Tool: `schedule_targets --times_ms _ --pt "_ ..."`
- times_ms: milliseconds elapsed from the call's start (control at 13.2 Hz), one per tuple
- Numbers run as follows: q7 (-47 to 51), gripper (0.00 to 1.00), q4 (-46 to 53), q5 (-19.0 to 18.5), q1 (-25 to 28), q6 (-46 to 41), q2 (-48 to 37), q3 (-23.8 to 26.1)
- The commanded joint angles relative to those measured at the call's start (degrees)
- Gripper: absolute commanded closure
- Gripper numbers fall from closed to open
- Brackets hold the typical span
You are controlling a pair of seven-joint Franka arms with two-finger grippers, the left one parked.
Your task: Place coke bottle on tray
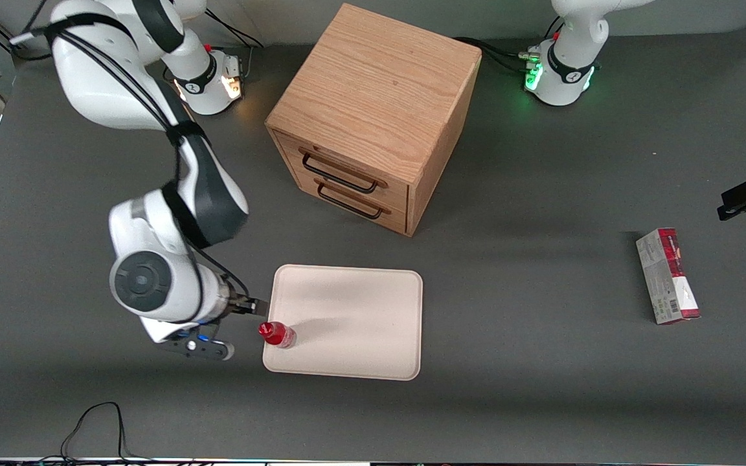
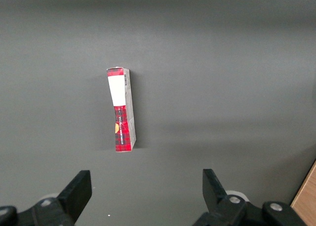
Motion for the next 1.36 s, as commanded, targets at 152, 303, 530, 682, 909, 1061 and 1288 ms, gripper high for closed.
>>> schedule_targets --times_ms 152,303,530,682,909,1061,1288 --pt "-17.8 0.00 -28.5 2.6 -8.1 1.2 -24.1 -0.4" --pt "-23.9 0.00 -33.0 3.4 -10.9 0.2 -29.9 -1.1" --pt "-30.3 0.00 -39.7 4.5 -11.3 -0.3 -38.6 -4.5" --pt "-30.6 0.00 -40.9 4.5 -11.9 -1.2 -41.5 -4.4" --pt "-30.5 0.00 -38.9 5.0 -14.3 -4.4 -41.5 -4.0" --pt "-31.3 0.00 -36.8 5.7 -14.3 -5.8 -41.4 -3.8" --pt "-31.7 0.00 -34.5 5.7 -14.1 -7.6 -40.8 -3.7"
